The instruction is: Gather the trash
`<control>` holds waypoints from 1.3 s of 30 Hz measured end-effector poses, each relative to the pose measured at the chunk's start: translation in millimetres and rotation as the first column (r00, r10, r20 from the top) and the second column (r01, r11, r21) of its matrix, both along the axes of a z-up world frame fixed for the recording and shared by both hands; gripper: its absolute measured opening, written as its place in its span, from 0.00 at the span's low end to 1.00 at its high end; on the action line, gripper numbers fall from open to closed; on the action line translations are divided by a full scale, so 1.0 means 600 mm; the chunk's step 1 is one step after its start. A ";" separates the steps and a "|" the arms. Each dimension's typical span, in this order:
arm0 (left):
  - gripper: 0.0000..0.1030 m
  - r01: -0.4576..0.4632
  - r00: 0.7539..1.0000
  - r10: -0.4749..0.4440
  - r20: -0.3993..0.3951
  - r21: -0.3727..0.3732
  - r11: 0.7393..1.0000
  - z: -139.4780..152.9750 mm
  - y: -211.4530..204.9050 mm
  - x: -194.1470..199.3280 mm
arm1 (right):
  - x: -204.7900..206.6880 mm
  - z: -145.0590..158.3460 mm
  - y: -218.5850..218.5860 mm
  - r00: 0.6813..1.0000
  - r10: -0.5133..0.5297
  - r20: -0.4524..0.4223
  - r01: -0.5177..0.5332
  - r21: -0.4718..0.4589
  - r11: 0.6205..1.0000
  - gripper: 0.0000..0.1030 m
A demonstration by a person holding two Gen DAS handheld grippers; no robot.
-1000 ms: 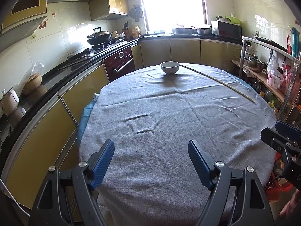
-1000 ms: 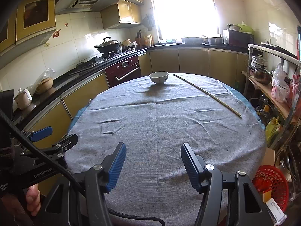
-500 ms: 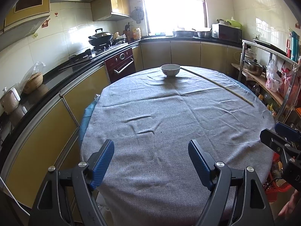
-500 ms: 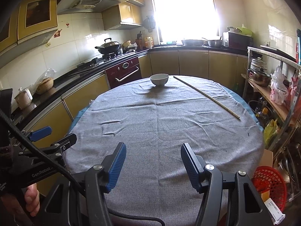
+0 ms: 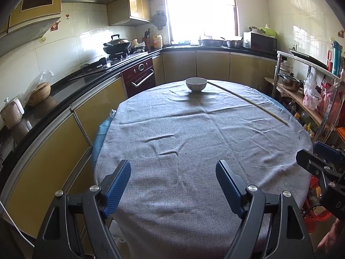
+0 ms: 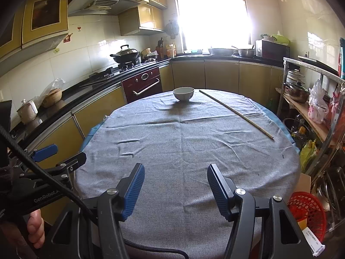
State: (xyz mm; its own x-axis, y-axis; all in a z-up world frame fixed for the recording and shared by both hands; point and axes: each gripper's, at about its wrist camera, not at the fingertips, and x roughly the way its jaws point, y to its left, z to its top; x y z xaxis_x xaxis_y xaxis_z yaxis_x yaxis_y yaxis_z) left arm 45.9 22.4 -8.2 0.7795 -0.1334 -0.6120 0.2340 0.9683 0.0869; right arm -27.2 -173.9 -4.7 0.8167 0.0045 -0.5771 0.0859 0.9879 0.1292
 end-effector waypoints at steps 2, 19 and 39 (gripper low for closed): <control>0.79 0.001 1.000 -0.001 0.000 -0.003 1.000 0.000 0.003 0.000 | -0.001 0.001 0.003 1.000 0.001 0.000 -0.001 -0.004 1.000 0.63; 0.79 0.005 1.000 -0.005 0.014 -0.021 1.000 0.007 0.015 -0.007 | -0.006 0.013 0.018 1.000 0.001 0.007 -0.001 -0.029 1.000 0.63; 0.80 0.000 1.000 0.001 0.012 -0.021 1.000 0.008 0.020 -0.006 | 0.002 0.006 0.025 1.000 0.016 -0.005 -0.016 -0.030 0.999 0.63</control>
State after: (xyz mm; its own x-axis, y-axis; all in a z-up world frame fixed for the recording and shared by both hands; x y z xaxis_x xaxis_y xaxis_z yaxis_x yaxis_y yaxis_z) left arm 42.0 34.4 -3.6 0.7871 -0.1459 -0.5993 0.2324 0.9702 0.0691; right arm -25.9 -158.6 -1.2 0.8137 0.0002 -0.5812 0.0708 0.9925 0.0994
